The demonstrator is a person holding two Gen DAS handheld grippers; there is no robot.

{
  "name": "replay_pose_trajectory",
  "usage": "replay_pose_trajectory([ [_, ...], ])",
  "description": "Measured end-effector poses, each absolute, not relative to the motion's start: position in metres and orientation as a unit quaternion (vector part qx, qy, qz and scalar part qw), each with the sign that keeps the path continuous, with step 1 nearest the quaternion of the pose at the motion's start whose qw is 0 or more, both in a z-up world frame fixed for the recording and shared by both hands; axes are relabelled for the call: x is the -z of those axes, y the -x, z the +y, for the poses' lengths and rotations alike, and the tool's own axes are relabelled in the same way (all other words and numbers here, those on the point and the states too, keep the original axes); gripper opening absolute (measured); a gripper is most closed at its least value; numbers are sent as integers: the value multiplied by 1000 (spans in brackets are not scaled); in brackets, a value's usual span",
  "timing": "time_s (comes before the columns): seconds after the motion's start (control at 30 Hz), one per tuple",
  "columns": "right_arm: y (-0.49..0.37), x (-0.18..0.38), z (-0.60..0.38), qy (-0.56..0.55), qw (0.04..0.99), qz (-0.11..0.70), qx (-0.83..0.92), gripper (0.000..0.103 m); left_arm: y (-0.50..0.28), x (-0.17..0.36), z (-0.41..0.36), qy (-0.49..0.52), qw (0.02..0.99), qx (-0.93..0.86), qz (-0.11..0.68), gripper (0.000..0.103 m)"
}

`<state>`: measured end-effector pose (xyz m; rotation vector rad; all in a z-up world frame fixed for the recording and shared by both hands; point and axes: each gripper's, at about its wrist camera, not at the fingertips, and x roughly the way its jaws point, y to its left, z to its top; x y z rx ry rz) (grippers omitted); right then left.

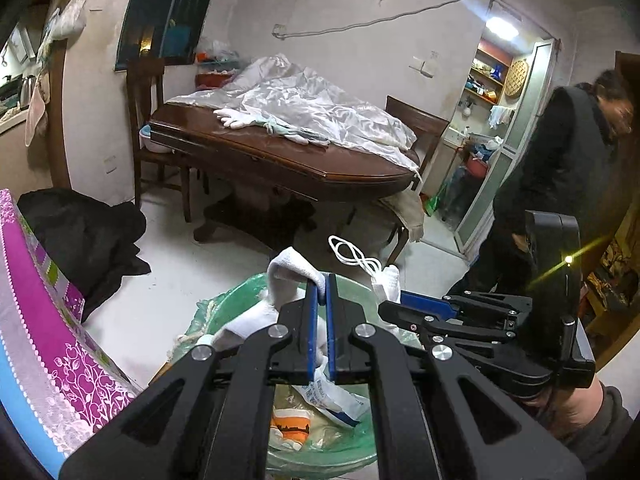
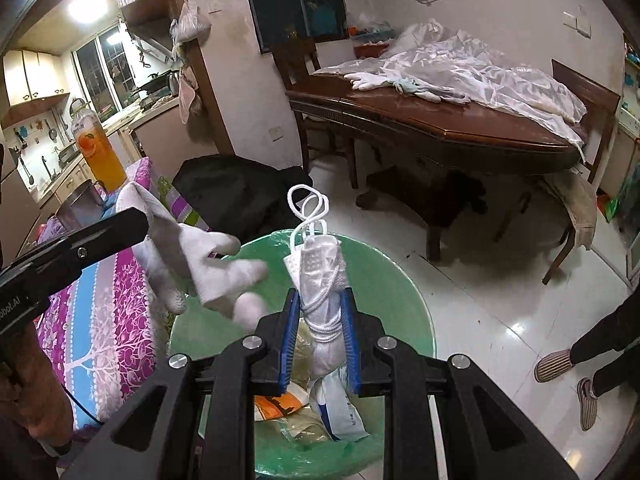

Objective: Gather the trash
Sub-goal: 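Carry both white items over the green bin and open both tools to drop them, then grasp the blue box with the left tool while the right tool grasps a beige sponge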

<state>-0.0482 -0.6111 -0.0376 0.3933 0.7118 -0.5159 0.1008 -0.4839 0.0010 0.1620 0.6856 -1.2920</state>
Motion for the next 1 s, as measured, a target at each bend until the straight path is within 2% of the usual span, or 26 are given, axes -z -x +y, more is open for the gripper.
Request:
replay_pose_trajectory([
  [0.2, 49, 38, -612, -191, 888, 338, 248, 23, -105, 1, -489, -78, 744, 584, 316, 3],
  [0.23, 50, 38, -612, -192, 888, 336, 248, 26, -104, 2, -488, -79, 744, 583, 317, 4],
  [0.3, 52, 37, -612, -193, 890, 327, 253, 39, -104, 2, -488, -81, 745, 582, 316, 5],
  [0.33, 54, 36, -612, -194, 891, 323, 255, 50, -105, 2, -488, -82, 743, 583, 318, 6],
  [0.37, 55, 35, -612, -196, 891, 318, 258, 53, -105, 2, -485, -81, 744, 583, 317, 7],
  [0.47, 59, 33, -612, -197, 893, 311, 260, 53, -106, -1, -482, -75, 749, 578, 314, 21],
  [0.53, 61, 30, -611, -196, 894, 308, 262, 53, -106, -4, -476, -68, 752, 578, 310, 40],
  [0.6, 62, 28, -609, -192, 895, 304, 264, 53, -105, -8, -473, -63, 756, 577, 303, 49],
  [1.0, 62, 7, -583, -167, 911, 284, 250, 53, -105, -20, -449, -60, 770, 565, 292, 49],
])
